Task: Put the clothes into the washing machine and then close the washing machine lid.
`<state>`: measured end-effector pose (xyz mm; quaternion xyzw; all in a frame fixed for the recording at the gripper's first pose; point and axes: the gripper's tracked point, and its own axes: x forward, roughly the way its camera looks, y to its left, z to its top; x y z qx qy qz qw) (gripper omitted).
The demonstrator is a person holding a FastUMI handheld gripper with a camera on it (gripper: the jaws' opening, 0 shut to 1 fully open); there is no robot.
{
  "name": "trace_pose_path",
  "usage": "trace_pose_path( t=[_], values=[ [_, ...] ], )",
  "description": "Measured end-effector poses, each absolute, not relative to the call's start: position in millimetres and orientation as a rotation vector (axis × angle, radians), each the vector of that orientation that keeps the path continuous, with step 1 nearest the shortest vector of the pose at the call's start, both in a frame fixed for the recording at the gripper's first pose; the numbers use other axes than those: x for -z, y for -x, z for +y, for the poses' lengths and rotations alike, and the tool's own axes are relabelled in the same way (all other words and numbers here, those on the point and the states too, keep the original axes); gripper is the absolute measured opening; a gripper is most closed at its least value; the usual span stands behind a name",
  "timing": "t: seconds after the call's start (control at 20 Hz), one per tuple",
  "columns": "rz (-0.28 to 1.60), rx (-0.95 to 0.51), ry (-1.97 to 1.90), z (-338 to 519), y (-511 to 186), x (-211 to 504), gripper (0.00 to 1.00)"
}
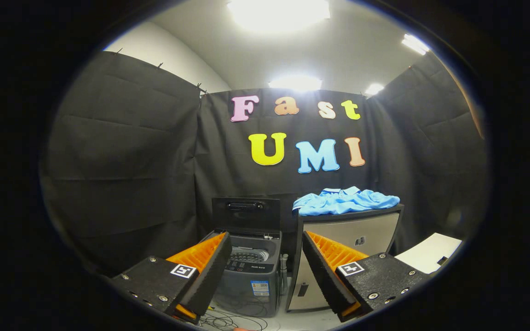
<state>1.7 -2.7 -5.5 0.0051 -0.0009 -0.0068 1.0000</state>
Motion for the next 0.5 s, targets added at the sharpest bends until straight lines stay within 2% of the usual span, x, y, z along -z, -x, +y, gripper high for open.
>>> trace_pose_path(
  t=[0.5],
  values=[
    [0.015, 0.070, -0.002, -17.5, -24.0, -5.8, 0.96]
  ],
)
